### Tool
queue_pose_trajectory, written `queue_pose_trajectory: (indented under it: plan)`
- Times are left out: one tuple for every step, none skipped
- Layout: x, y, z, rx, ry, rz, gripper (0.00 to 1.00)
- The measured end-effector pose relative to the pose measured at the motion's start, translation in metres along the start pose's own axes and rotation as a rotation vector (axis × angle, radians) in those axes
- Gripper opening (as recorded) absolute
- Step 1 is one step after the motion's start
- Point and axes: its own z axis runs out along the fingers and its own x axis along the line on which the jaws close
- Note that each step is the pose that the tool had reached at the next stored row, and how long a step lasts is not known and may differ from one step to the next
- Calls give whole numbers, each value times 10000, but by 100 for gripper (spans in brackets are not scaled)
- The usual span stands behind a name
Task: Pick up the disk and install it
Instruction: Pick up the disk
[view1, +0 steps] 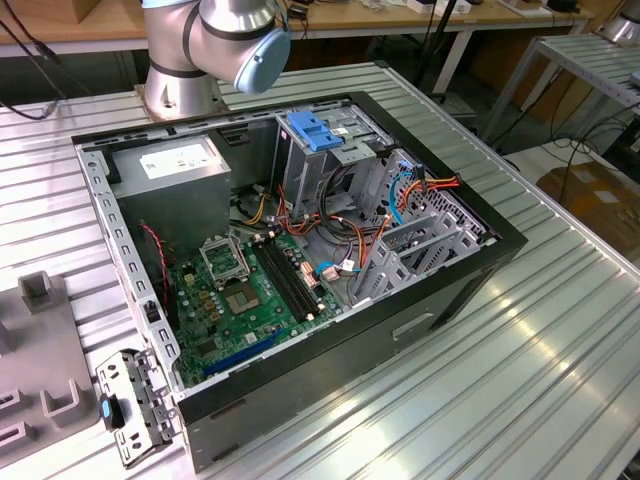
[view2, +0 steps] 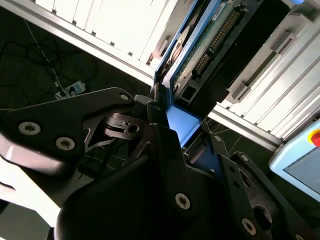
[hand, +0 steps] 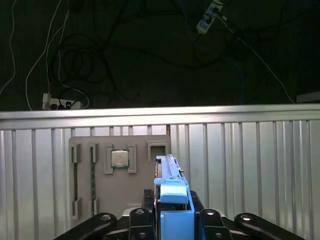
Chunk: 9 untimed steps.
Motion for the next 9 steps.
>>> queue_pose_trajectory:
  plan:
    - [-1,1,-21,0,0,-1,37]
    - [-2,2,-57,2,-1,0,37]
    - [-4,3,-99,0,0,0,37]
    - [-5,4,-119,1,0,0,37]
    - [-6,4,-140,1,0,0,37]
    - [-7,5,-161,1,0,0,37]
    - [-8,5,-185,1,-1,0,37]
    - [-9,7,-217,2,-1,0,37]
    - [-10,7,-240,1,0,-1,37]
